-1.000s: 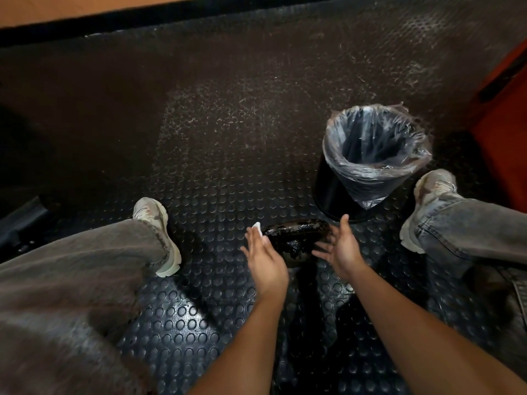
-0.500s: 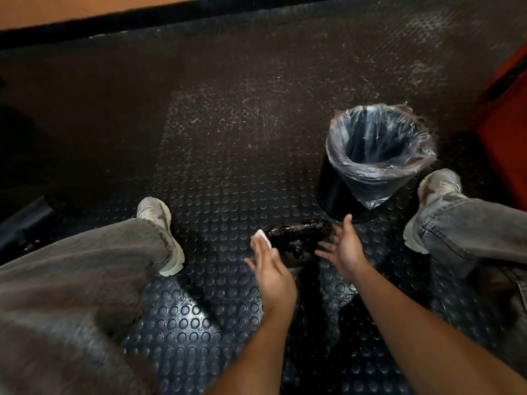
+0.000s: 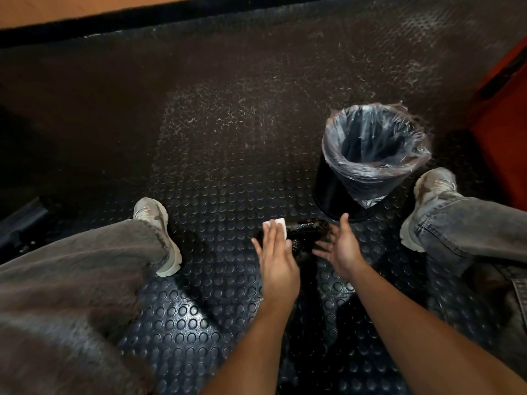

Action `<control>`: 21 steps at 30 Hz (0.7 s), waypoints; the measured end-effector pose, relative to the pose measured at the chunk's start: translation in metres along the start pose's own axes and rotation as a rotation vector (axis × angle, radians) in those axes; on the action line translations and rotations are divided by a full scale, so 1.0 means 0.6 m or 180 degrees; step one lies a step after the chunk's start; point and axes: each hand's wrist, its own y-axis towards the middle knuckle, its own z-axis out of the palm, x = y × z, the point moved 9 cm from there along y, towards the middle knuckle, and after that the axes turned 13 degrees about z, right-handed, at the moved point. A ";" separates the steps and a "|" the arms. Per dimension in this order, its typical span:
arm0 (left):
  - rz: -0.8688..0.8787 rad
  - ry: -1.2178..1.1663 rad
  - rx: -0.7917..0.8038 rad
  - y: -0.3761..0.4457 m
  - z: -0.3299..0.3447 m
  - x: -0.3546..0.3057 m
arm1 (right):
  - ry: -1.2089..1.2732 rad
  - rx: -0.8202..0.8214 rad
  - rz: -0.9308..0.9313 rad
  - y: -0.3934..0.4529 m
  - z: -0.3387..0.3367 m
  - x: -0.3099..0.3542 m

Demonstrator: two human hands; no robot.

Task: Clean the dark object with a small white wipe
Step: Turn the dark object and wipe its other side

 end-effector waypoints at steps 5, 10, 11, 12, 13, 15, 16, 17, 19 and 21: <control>-0.1381 -0.0672 -0.0645 -0.031 -0.028 0.060 | -0.0011 -0.0044 0.0014 -0.001 -0.001 -0.001; -0.1420 -0.0528 -0.0629 0.016 -0.038 0.063 | -0.0019 -0.0083 0.0005 -0.002 -0.002 -0.001; -0.1119 -0.0403 -0.0454 0.028 -0.031 0.047 | -0.0024 -0.0080 0.0004 -0.003 -0.001 0.000; -0.0773 -0.0275 -0.0259 0.038 -0.022 0.026 | -0.0027 -0.0070 0.0001 -0.003 0.000 0.000; -0.0423 -0.0157 -0.0059 0.045 -0.012 0.003 | -0.0027 -0.0060 -0.0006 -0.005 0.001 0.001; 0.0141 0.0050 0.0297 0.044 0.010 -0.031 | -0.0039 -0.0029 -0.0030 -0.010 0.004 0.003; 0.0300 0.0114 0.0391 0.036 0.017 -0.038 | -0.0047 -0.0017 -0.0039 -0.012 0.005 0.004; 0.0372 0.0122 0.0392 0.026 0.019 -0.037 | -0.0049 -0.0012 -0.0041 -0.013 0.005 0.004; 0.0321 0.0006 0.0203 0.003 0.010 -0.019 | -0.0047 -0.0015 -0.0039 -0.011 0.003 0.004; 0.0012 -0.0154 -0.0080 -0.021 -0.007 0.008 | -0.0054 -0.0044 -0.0017 -0.009 0.003 0.003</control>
